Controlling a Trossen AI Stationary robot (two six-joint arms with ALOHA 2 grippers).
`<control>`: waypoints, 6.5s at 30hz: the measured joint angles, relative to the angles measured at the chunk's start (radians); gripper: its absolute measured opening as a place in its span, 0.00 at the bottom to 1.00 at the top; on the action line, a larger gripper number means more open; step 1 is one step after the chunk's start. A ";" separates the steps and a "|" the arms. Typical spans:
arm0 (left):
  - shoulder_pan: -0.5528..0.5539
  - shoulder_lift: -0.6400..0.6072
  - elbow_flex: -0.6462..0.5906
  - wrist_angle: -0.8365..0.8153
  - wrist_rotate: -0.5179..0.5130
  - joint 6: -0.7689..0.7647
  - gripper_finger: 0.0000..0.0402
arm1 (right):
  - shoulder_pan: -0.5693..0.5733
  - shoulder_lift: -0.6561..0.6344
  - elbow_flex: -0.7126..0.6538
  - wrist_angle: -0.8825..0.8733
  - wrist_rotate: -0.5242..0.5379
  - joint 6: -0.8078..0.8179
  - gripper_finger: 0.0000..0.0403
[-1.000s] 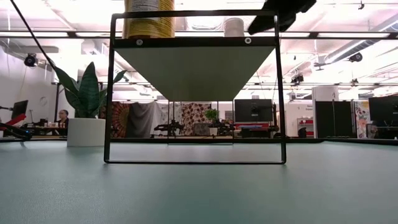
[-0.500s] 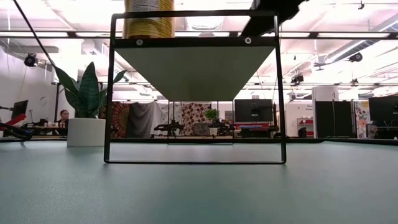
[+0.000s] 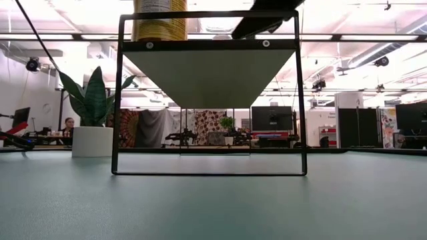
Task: Pick and place medicine bottles onto shelf by color
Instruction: Put the white pill bottle on the shelf
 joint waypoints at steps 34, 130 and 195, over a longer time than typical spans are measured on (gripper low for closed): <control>0.161 0.300 0.647 -0.823 0.269 -0.546 0.01 | 0.100 -0.308 -0.392 0.273 0.002 -0.116 0.02; 0.491 0.788 1.050 -1.460 0.782 -0.728 0.02 | 0.100 -0.561 -0.546 0.220 0.000 -0.098 0.02; 0.367 -0.108 0.023 -0.276 0.692 -0.127 0.02 | -0.170 0.249 0.527 -0.453 -0.216 -0.064 0.02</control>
